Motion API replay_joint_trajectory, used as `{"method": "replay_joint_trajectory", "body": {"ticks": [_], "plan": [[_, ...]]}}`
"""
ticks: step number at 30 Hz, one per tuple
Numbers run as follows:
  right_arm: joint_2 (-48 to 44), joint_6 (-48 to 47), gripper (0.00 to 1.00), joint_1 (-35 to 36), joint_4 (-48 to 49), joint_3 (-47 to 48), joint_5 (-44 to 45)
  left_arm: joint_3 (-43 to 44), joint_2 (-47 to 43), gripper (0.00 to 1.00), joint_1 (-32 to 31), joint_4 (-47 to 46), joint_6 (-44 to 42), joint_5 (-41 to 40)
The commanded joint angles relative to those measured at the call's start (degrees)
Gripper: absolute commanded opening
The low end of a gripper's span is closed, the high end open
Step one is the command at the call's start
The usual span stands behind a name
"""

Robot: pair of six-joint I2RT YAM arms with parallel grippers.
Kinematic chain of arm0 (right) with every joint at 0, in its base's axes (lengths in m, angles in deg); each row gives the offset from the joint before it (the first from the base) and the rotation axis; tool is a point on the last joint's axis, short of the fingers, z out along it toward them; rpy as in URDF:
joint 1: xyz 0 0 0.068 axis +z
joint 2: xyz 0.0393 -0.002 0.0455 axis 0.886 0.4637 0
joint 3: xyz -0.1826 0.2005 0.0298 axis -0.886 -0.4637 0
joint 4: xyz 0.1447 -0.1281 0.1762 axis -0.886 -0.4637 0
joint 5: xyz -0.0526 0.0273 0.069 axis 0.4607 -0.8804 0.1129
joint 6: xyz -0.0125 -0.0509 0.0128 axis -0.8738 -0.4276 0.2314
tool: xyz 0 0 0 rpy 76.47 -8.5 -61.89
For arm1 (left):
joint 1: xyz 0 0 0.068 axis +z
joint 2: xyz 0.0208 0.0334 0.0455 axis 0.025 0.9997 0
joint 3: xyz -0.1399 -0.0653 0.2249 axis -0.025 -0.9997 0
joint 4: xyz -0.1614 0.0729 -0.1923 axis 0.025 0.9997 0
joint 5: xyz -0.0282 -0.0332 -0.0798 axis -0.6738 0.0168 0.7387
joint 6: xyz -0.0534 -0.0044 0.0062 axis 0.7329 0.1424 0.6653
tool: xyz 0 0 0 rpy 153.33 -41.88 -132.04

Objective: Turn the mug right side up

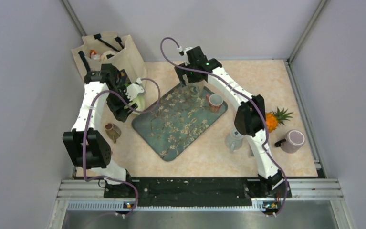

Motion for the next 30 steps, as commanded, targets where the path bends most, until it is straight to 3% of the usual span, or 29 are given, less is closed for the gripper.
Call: {"method": "replay_joint_trajectory", "body": {"ticks": [1, 7, 11, 14, 17, 21, 25, 28, 30], "plan": [[-8.98, -1.36, 0.99, 0.27, 3.39, 1.66, -2.88, -7.12, -6.22, 0.80, -0.36, 3.92, -11.33, 0.40], [-19.59, -2.76, 0.99, 0.06, 6.74, -9.64, -7.50, -19.23, -11.87, 0.80, -2.61, -3.98, -30.59, 5.69], [-25.48, -2.76, 0.99, -0.22, 8.30, -18.04, -8.99, -23.75, -11.10, 0.75, -5.00, -5.37, -41.00, -0.68], [-27.96, -2.43, 0.99, -0.20, 8.37, -21.76, -9.27, -29.37, -12.26, 0.72, -4.82, -11.46, -47.00, -5.87], [-29.40, -0.13, 0.99, -0.27, 8.92, -24.12, -10.09, -29.62, -11.71, 0.73, -4.75, -17.19, -46.37, -6.84], [-31.85, 2.11, 0.99, -0.30, 9.87, -26.81, -9.81, -22.41, -8.19, 0.80, -3.98, -19.81, -34.40, -3.56], [-34.78, 1.96, 0.99, -0.27, 9.60, -29.24, -7.43, -16.68, -4.26, 0.85, -3.28, -22.33, -9.44, -7.53], [-36.94, 1.73, 0.99, -0.17, 9.60, -31.73, -6.22, -13.53, -3.36, 0.86, 0.60, -22.29, 13.41, -7.94], [-37.67, 1.97, 0.99, -0.22, 9.71, -32.98, -6.10, -12.85, -3.69, 0.99, 4.10, -22.55, 27.54, -5.36]]}}
